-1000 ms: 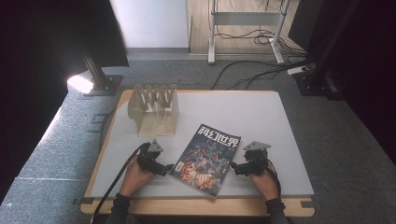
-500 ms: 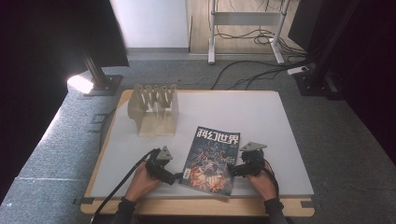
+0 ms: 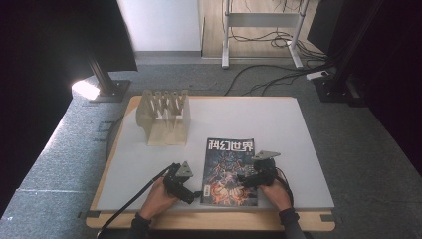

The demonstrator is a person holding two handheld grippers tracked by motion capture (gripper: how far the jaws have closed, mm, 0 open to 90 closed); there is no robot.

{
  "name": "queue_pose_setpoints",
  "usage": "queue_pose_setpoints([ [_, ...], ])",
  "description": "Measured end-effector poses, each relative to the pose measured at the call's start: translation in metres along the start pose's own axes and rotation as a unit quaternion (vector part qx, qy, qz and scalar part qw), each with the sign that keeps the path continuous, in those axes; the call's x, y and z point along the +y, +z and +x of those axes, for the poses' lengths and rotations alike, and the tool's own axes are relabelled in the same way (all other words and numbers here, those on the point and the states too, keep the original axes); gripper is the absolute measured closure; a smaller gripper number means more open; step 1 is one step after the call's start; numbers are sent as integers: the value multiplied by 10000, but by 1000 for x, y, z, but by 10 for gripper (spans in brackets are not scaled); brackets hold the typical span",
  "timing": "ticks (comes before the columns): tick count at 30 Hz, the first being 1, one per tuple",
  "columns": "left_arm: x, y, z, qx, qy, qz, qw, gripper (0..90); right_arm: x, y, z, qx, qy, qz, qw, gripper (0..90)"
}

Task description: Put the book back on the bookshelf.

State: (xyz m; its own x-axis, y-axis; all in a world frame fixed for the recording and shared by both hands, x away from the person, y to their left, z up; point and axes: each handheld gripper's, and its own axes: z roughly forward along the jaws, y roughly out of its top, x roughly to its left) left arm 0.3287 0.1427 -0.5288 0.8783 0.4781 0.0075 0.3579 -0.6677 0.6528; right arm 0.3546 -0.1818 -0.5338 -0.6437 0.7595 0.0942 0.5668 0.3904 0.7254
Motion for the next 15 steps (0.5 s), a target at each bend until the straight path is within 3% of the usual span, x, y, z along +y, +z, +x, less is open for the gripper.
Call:
queue_pose_setpoints([
  [8, 4, 4, -11, -162, 157, 1, 9997, 0, 10, 10, -3, 59, -70, 16, 10000, 0],
  [15, 6, 6, -20, -365, 338, -14, 9988, 0, 34, 31, -2, 224, -244, 220, 9992, 0],
])
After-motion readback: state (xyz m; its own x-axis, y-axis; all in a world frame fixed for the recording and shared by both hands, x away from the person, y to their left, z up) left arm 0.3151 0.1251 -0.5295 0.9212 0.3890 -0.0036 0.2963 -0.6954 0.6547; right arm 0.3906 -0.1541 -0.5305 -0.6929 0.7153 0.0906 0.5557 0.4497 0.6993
